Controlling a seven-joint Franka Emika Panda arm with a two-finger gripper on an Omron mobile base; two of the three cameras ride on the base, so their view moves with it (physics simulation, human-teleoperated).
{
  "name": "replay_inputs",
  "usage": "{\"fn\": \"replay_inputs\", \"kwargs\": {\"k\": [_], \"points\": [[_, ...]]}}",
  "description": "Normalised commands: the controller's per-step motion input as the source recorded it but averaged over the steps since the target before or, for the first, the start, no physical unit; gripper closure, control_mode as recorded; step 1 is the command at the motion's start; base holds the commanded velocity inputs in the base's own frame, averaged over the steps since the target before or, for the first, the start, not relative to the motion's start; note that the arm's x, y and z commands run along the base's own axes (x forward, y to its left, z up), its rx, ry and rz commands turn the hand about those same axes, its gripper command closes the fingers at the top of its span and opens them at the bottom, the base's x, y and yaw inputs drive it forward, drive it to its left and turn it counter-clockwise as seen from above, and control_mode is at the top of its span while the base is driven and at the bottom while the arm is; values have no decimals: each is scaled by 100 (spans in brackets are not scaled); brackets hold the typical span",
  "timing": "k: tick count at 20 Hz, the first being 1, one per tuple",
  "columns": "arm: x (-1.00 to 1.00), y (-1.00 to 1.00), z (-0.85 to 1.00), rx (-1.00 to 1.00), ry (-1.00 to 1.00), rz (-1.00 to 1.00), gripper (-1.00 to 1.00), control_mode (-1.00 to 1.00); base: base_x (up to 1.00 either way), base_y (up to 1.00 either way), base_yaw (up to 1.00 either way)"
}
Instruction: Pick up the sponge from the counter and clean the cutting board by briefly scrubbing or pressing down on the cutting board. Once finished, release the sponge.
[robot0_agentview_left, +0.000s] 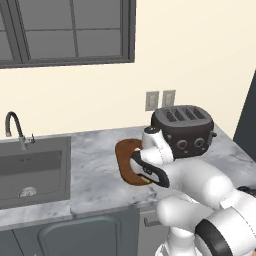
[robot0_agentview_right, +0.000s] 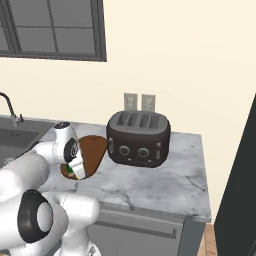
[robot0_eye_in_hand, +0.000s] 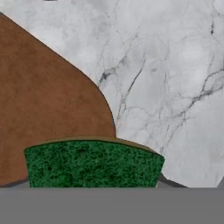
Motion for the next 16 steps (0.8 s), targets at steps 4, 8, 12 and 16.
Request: {"fn": "replay_inputs", "kwargs": {"k": [4,8,12,16], "points": [[0,100,3,1,0,0,100,-100,0,0,0],[46,93,0,4,0,0,100,-100,0,0,0],[64,89,6,7,0,0,100,-100,0,0,0],[47,26,9,14,0,0,100,-100,0,0,0]]}}
